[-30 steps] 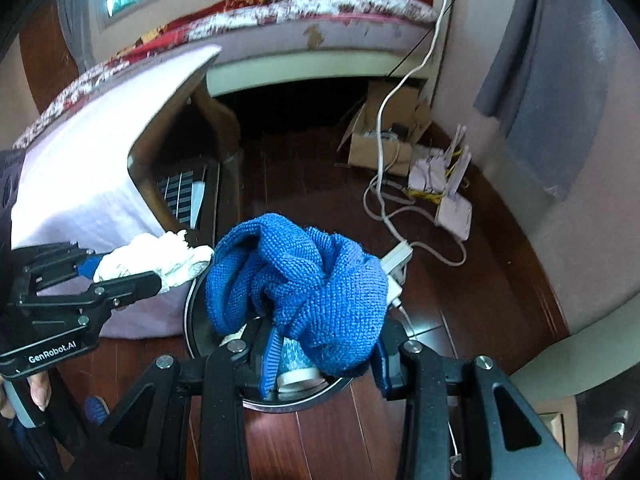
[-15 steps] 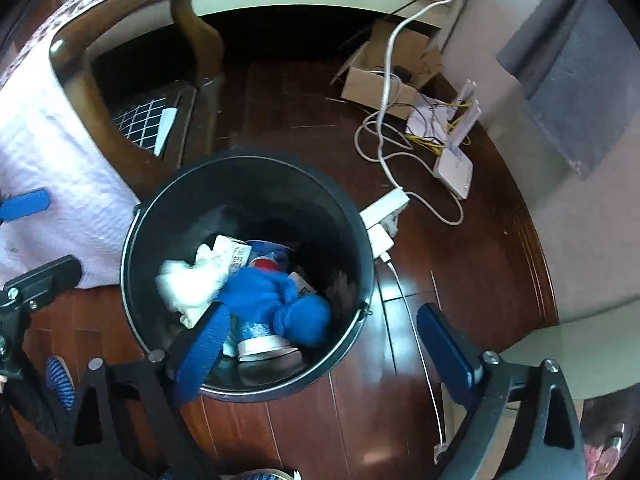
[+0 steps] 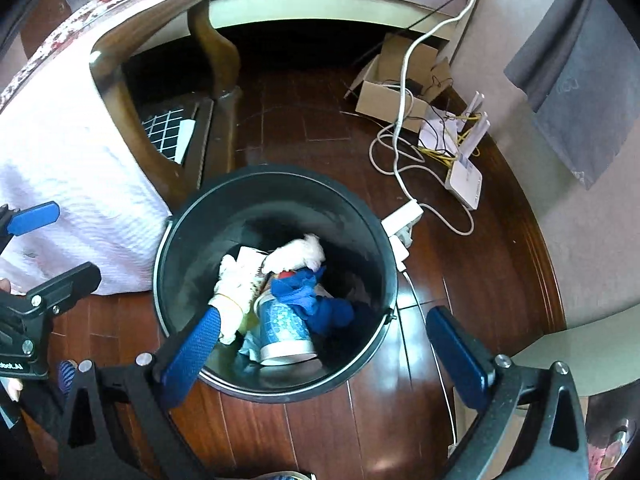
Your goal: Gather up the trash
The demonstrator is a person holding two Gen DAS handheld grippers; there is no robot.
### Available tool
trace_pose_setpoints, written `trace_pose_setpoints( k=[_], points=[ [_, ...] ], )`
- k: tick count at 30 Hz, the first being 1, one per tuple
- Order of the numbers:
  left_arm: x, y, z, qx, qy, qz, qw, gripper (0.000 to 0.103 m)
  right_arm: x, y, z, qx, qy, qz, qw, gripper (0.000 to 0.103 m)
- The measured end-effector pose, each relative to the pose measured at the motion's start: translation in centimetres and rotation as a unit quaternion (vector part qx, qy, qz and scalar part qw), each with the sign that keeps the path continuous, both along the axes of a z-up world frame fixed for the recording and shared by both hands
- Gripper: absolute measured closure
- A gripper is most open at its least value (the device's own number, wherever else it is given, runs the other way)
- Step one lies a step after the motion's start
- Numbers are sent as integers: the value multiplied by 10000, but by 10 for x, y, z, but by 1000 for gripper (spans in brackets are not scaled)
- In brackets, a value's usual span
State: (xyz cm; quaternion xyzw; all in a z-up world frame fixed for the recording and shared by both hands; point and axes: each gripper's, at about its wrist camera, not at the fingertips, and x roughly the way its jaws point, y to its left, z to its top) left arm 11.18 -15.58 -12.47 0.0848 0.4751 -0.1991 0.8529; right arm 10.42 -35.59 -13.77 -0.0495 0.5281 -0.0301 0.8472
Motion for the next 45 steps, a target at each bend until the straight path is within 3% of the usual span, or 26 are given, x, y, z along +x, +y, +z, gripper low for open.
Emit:
trace_pose_setpoints(
  k=[5, 21, 36, 45],
  points=[
    [-9, 8, 18, -46, -173, -9, 9998, 1, -7, 8, 17, 109, -147, 32, 9998, 0],
    [-62, 60, 96, 38, -939, 227, 9953, 1, -73, 72, 111, 219, -968, 160, 9949, 0],
    [-111, 98, 172, -343, -1558, 445, 9862, 1, -143, 109, 207, 174, -1658, -164, 9859, 0],
    [-144, 126, 202, -448, -1904, 554, 9791, 1, -177, 140, 243, -71, -1946, -64, 9808, 0]
  ],
)
